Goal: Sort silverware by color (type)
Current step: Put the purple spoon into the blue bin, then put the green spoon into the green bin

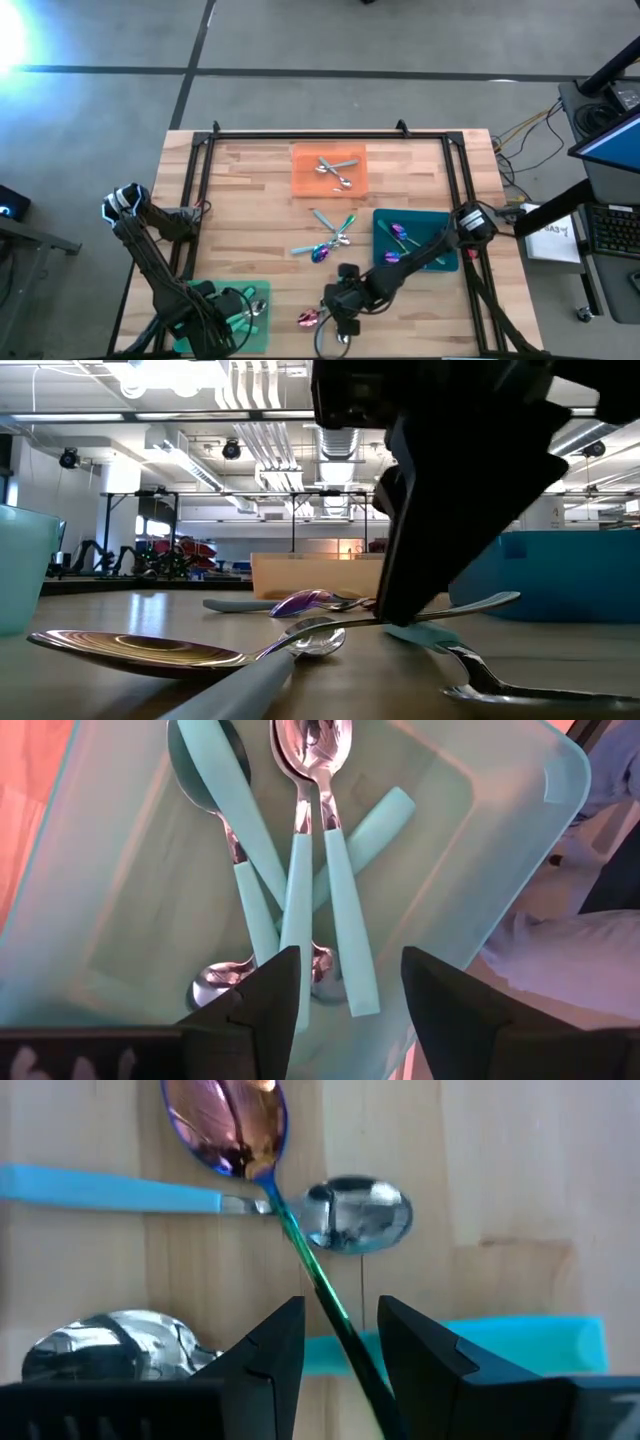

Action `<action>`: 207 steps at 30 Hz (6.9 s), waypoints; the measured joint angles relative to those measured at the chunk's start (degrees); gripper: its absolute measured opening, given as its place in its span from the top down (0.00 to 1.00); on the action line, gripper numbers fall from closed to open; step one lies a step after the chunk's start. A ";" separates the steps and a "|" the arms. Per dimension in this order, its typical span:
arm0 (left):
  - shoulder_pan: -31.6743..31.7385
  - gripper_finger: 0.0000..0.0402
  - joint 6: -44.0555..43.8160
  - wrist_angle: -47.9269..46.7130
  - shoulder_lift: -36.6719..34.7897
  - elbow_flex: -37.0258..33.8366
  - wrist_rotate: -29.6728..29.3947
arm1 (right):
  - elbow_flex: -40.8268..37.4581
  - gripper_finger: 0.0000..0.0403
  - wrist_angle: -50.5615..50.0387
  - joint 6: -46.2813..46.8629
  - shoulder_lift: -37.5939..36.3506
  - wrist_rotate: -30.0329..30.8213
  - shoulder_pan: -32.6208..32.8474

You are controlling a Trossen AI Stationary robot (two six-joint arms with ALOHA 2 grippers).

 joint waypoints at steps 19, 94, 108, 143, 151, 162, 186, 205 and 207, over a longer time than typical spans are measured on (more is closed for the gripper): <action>0.00 0.60 1.09 -0.03 0.00 0.00 -1.46 | -2.23 0.81 3.24 0.17 2.25 -0.61 -0.02; 1.07 0.60 -0.70 3.09 0.02 0.00 -22.60 | -34.61 0.74 -34.73 31.14 -41.48 5.60 -0.61; 1.36 0.60 0.87 5.33 0.02 0.00 -24.55 | -26.80 0.73 1.98 -9.30 -40.03 -1.72 0.86; 1.57 0.60 -0.48 7.90 0.07 0.00 -25.38 | -7.42 0.78 -1.55 -59.59 -7.42 -8.97 0.60; 1.66 0.60 -0.48 8.50 0.05 0.00 -25.38 | -7.12 0.78 -0.02 -65.60 -7.45 -9.02 -0.73; 1.66 0.60 -0.48 8.74 0.04 0.00 -25.38 | -7.43 0.78 2.74 -66.42 -6.34 -9.66 -1.48; 1.68 0.60 -0.19 8.91 0.30 0.00 -32.29 | -6.86 0.91 -0.21 -45.74 -2.17 -10.51 -2.35; 4.80 0.60 10.34 13.38 7.10 0.00 -66.20 | -7.21 0.91 12.72 -30.80 -19.38 13.26 -2.66; 5.14 0.60 11.05 13.50 7.78 0.00 -70.97 | -7.12 0.91 18.63 -31.64 -20.02 13.82 -2.71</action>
